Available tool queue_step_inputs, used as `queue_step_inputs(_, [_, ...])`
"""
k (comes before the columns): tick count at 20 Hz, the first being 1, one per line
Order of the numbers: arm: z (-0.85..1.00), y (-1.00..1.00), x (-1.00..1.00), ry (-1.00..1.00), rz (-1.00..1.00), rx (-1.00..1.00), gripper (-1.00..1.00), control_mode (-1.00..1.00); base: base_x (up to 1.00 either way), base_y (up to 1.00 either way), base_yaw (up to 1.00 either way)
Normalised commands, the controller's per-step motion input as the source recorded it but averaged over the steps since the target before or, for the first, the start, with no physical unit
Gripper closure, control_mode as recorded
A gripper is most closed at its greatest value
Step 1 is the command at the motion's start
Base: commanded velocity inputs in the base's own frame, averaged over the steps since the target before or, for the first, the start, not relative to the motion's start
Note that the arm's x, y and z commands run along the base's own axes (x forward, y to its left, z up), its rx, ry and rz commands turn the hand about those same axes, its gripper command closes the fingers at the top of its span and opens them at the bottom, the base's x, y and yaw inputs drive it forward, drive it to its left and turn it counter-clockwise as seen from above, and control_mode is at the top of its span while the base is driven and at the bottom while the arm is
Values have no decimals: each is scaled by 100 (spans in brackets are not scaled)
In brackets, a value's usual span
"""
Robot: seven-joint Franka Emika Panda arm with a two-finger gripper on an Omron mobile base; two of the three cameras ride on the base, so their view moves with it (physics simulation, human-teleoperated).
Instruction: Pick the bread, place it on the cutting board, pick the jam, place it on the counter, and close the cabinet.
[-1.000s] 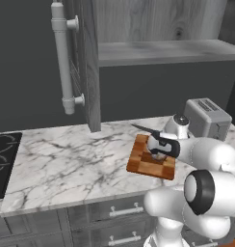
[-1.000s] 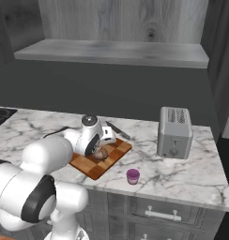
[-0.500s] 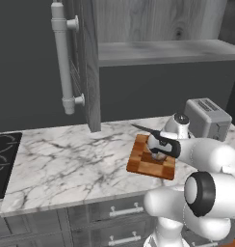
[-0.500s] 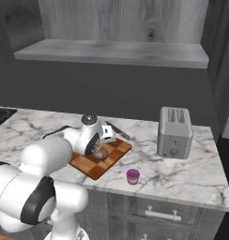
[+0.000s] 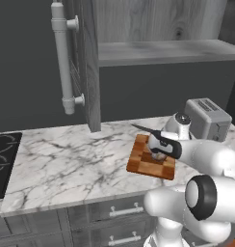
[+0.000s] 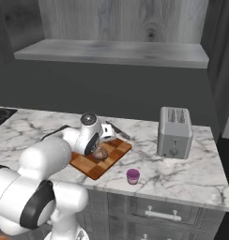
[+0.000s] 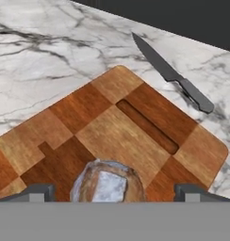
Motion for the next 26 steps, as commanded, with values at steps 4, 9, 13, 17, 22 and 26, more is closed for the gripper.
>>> queue_step_inputs(4, [21,0,-5,-9,0,0,-100,-100,0,0,0])
queue_step_inputs(9, [26,0,-10,-14,0,0,-100,-100,0,0,0])
queue_step_inputs(13, [20,0,-28,-16,0,0,-100,-100,0,0,0])
queue_step_inputs(17, [17,9,-21,-15,0,0,-100,-100,0,0,0])
queue_step_inputs(22, [14,17,-14,-14,0,0,-100,-100,0,0,0])
queue_step_inputs(26, [18,15,-19,-14,0,0,-100,-100,0,0,0])
